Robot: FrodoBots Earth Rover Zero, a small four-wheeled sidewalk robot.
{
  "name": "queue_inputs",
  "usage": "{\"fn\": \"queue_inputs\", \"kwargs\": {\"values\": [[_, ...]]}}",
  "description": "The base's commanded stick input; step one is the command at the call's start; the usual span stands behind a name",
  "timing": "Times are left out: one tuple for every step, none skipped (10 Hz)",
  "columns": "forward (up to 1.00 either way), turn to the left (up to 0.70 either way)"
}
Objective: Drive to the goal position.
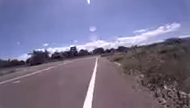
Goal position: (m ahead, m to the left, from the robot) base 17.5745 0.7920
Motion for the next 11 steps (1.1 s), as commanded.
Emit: {"fn": "queue_inputs", "kwargs": {"values": [[0.7, 0.0], [0.7, 0.0], [0.7, 0.0], [0.7, 0.0], [0.7, 0.0], [0.7, 0.0], [0.7, 0.0], [0.7, 0.0], [0.7, 0.0], [0.7, 0.0], [0.7, 0.0]]}}
